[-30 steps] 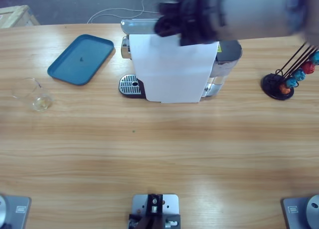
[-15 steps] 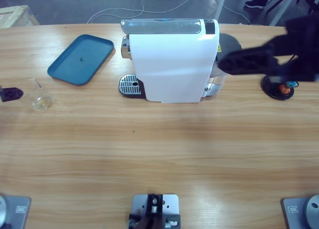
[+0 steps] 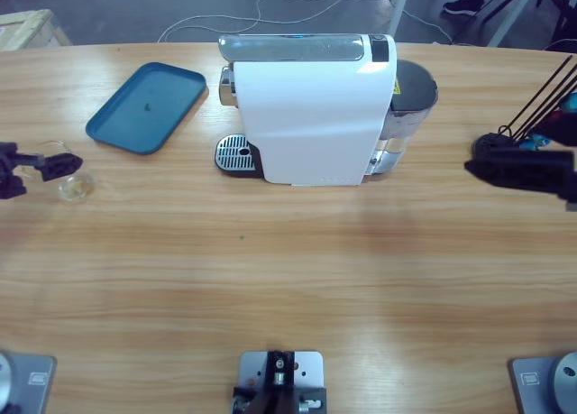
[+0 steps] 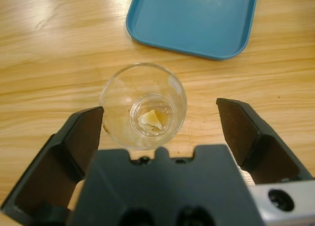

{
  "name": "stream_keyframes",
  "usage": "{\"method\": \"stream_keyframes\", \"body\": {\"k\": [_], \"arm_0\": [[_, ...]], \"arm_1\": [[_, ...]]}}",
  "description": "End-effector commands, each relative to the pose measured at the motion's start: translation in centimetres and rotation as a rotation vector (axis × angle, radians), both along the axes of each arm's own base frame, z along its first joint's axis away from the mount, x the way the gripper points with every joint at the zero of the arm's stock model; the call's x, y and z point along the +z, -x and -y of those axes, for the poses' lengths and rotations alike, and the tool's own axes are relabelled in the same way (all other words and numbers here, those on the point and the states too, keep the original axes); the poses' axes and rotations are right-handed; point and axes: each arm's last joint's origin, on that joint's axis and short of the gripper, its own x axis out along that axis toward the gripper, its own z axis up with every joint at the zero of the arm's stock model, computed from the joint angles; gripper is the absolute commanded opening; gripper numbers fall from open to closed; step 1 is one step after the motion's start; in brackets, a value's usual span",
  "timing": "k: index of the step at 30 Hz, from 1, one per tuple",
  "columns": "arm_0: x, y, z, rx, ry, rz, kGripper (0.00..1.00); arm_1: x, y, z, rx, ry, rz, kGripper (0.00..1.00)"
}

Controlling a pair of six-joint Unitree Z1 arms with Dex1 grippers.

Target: Pour coffee

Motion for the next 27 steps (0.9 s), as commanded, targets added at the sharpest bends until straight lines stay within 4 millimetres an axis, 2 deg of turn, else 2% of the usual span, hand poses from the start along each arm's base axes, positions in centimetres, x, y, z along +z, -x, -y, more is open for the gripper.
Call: {"method": "stream_keyframes", "body": {"k": [1,8,18,20,27], "arm_0": [[-1.6,-0.2,-0.4,0.034,-0.051,-0.054,0.991],[-2.5,-0.9,-0.4,0.044,-0.048,-0.055,0.991],[1.9,2.7,-2.1,0.018,0.001,0.182,0.991],[1.8,3.0,-2.5,0.05,-0.027,0.164,0.991],[-0.1,1.3,-3.0,0.168,-0.017,0.048,0.992]], "arm_1": [[-2.5,0.7,0.7,-0.012,0.022,-0.026,1.0],[-3.0,0.7,0.7,-0.031,0.018,-0.047,1.0],[-3.7,-0.4,-0.9,-0.03,0.006,-0.051,1.0],[-3.8,-0.5,-0.9,-0.031,0.005,-0.051,1.0],[-4.0,-0.2,-0.6,-0.029,0.003,-0.055,1.0]]}}
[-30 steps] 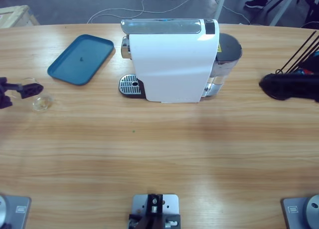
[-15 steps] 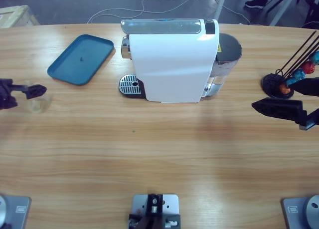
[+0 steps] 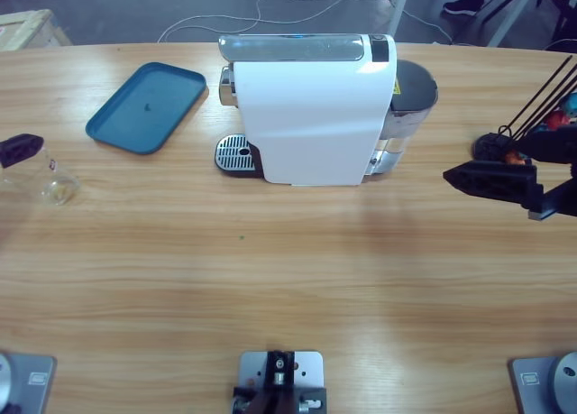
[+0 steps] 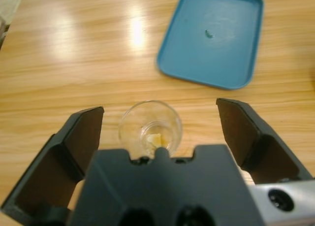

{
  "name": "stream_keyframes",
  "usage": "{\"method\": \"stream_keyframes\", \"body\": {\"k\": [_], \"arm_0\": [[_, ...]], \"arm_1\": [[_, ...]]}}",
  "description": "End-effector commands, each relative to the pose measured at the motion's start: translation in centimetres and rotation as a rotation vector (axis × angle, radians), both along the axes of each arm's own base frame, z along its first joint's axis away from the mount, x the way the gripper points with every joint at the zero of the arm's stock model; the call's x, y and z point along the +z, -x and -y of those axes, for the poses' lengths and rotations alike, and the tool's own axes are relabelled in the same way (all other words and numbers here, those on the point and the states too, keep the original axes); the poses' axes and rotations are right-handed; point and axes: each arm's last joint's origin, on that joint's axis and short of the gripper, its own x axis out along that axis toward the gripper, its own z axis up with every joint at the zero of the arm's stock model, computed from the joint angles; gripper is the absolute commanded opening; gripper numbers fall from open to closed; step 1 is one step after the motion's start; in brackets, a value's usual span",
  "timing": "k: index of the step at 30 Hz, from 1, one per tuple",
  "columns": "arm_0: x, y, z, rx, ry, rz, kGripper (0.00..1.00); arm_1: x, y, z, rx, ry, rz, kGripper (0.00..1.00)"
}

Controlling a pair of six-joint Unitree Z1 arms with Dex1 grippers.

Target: Pour coffee

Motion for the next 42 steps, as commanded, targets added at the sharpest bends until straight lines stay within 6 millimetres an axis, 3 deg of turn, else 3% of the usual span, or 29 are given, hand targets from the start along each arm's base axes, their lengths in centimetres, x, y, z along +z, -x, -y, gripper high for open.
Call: {"method": "stream_keyframes", "body": {"k": [1,19,20,23,28,30,34,35,37,40,42], "arm_0": [[-2.5,-1.0,-0.9,0.125,-0.001,-0.13,0.991],[-5.9,-4.3,-0.2,0.201,-0.038,-0.24,0.981],[-6.0,-4.4,-0.1,0.204,-0.042,-0.24,0.954],[-6.2,-4.4,-0.1,0.201,-0.046,-0.242,0.733],[-6.9,-4.4,0.0,0.18,-0.018,-0.239,0.704],[-7.0,-4.5,0.1,0.162,-0.01,-0.236,0.52],[-7.1,-4.2,0.2,0.128,0.007,-0.237,0.341],[-7.1,-4.1,0.3,0.103,0.006,-0.24,0.33],[-6.6,-3.8,0.5,0.011,0.015,-0.233,0.181],[-5.0,-3.0,0.9,-0.184,0.005,-0.17,0.181],[-3.8,-2.6,1.4,-0.355,-0.011,-0.122,0.167]], "arm_1": [[-1.8,-0.1,-0.4,0.001,0.04,-0.049,1.0],[-2.5,-0.9,-1.9,0.013,0.022,-0.084,1.0],[-2.5,-0.9,-1.9,0.014,0.023,-0.086,1.0],[-2.5,-1.0,-2.1,0.016,0.022,-0.088,1.0],[-2.4,-1.0,-2.1,0.016,0.019,-0.086,1.0],[-2.3,-0.9,-1.9,0.017,0.017,-0.086,1.0],[-2.2,-0.8,-1.8,0.017,0.016,-0.085,1.0],[-2.2,-0.8,-1.8,0.017,0.016,-0.085,1.0],[-2.1,-0.8,-1.8,0.016,0.013,-0.081,1.0],[-1.0,-0.4,-1.1,0.035,0.063,-0.065,1.0],[1.1,0.1,-0.2,0.043,0.066,-0.03,1.0]]}}
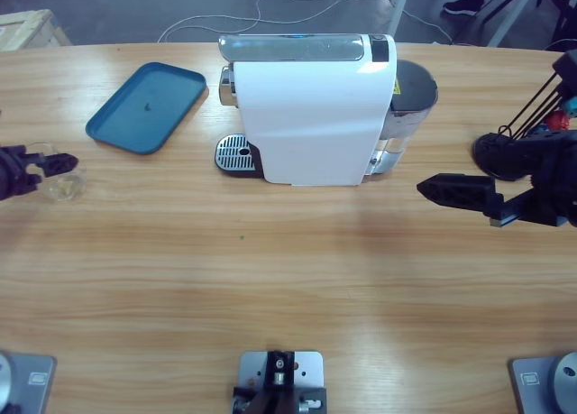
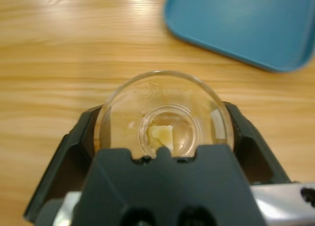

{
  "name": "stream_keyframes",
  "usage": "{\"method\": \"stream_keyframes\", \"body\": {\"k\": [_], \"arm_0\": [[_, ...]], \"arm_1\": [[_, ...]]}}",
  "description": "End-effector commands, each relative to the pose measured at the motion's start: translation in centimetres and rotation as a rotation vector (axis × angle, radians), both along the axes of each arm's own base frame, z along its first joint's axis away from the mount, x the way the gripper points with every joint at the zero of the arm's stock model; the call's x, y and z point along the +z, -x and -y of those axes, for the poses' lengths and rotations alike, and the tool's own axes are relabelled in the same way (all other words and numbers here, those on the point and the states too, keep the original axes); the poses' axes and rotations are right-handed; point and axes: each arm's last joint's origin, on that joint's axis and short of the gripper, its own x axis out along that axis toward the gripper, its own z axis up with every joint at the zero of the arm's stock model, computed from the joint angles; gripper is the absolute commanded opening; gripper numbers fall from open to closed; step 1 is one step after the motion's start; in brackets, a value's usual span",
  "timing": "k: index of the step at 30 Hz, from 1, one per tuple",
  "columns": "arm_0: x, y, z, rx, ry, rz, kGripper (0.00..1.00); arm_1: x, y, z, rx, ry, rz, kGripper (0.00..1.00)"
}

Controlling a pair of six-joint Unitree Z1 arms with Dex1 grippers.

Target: Pour coffee

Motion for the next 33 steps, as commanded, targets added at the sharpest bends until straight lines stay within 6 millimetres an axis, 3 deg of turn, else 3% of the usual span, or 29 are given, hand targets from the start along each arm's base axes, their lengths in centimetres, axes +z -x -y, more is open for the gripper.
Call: {"method": "stream_keyframes", "body": {"k": [1,4,8,12,17,21,25,33], "arm_0": [[2.1,2.2,0.8,-0.449,0.008,0.062,0.043],[3.0,2.2,1.5,-0.599,0.009,0.102,0.0],[4.8,0.7,3.8,-0.783,-0.054,0.125,0.0],[5.9,-4.0,6.7,-1.065,-0.093,0.12,0.0],[5.1,-11.4,10.3,-1.249,-0.095,0.067,0.0],[3.6,-15.2,12.1,-1.33,-0.084,0.023,0.0],[1.9,-16.1,13.1,-1.389,-0.029,0.018,0.0],[0.4,-13.9,16.6,-1.497,0.004,-0.027,0.0]], "arm_1": [[3.6,1.4,1.8,0.045,0.053,0.044,1.0],[5.9,2.7,3.7,0.088,0.039,0.122,1.0],[6.5,4.2,5.8,0.099,0.051,0.125,1.0],[6.7,5.5,7.7,0.088,0.054,0.137,1.0],[6.7,6.3,9.1,0.075,0.087,0.13,1.0],[6.6,6.5,9.3,0.073,0.109,0.119,1.0],[6.5,6.3,9.1,0.074,0.117,0.112,1.0],[6.3,6.2,9.0,0.074,0.126,0.104,1.0]]}}
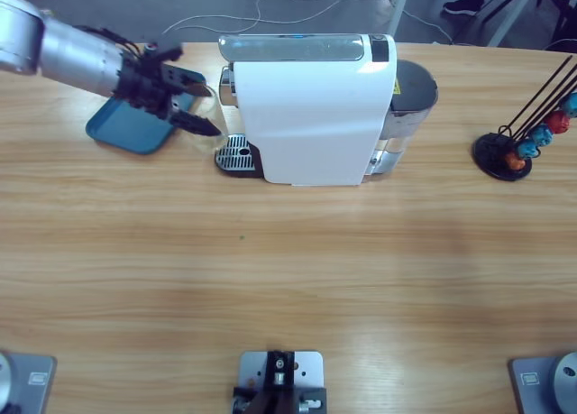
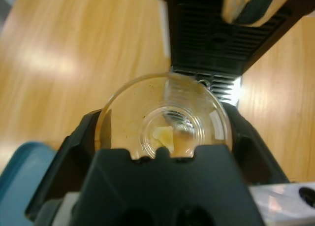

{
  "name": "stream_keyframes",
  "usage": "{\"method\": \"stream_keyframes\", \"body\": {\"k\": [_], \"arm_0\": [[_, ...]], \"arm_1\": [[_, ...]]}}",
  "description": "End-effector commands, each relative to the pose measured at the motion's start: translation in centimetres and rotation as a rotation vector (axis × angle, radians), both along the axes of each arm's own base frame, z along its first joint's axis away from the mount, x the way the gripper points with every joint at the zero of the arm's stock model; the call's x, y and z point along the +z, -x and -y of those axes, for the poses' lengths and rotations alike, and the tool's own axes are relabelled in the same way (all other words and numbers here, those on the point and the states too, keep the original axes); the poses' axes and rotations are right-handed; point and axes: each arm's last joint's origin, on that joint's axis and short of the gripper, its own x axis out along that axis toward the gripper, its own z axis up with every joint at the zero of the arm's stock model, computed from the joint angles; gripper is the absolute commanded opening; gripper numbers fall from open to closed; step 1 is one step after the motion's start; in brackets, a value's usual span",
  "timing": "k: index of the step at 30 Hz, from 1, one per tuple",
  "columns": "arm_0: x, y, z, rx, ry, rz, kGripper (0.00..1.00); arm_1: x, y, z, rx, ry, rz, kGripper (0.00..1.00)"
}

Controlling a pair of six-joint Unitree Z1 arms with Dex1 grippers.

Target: Pour coffee

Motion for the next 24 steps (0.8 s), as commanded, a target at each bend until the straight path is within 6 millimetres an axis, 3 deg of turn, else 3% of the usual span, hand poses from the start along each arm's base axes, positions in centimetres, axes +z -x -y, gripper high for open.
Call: {"method": "stream_keyframes", "body": {"k": [1,8,9,10,11,16,19,24], "arm_0": [[-2.9,1.8,3.4,-0.112,-0.022,-0.089,0.0],[-3.1,1.7,3.4,-0.104,-0.037,-0.085,0.0],[-3.3,1.7,3.5,-0.098,-0.048,-0.085,0.036],[-3.4,1.7,3.4,-0.087,-0.061,-0.083,0.593],[-3.4,1.7,3.4,-0.073,-0.067,-0.087,0.965],[-3.0,1.7,2.7,-0.033,-0.072,-0.095,0.987],[-1.7,2.2,1.7,-0.019,-0.051,-0.079,0.987],[1.0,4.9,-1.0,0.0,-0.007,-0.057,0.987]], "arm_1": [[-0.3,0.0,0.1,0.002,0.038,0.001,1.0],[-0.3,0.0,0.0,0.002,0.039,0.0,1.0],[-0.3,0.0,0.0,0.002,0.04,0.0,1.0],[-0.3,0.0,0.0,0.002,0.04,0.0,1.0],[-0.3,0.0,0.0,0.002,0.04,0.0,1.0],[-0.3,-0.1,-0.1,0.002,0.04,0.0,1.0],[-0.1,-0.4,-0.4,0.002,0.038,0.001,1.0],[0.3,-0.8,-1.1,0.002,0.027,0.009,1.0]]}}
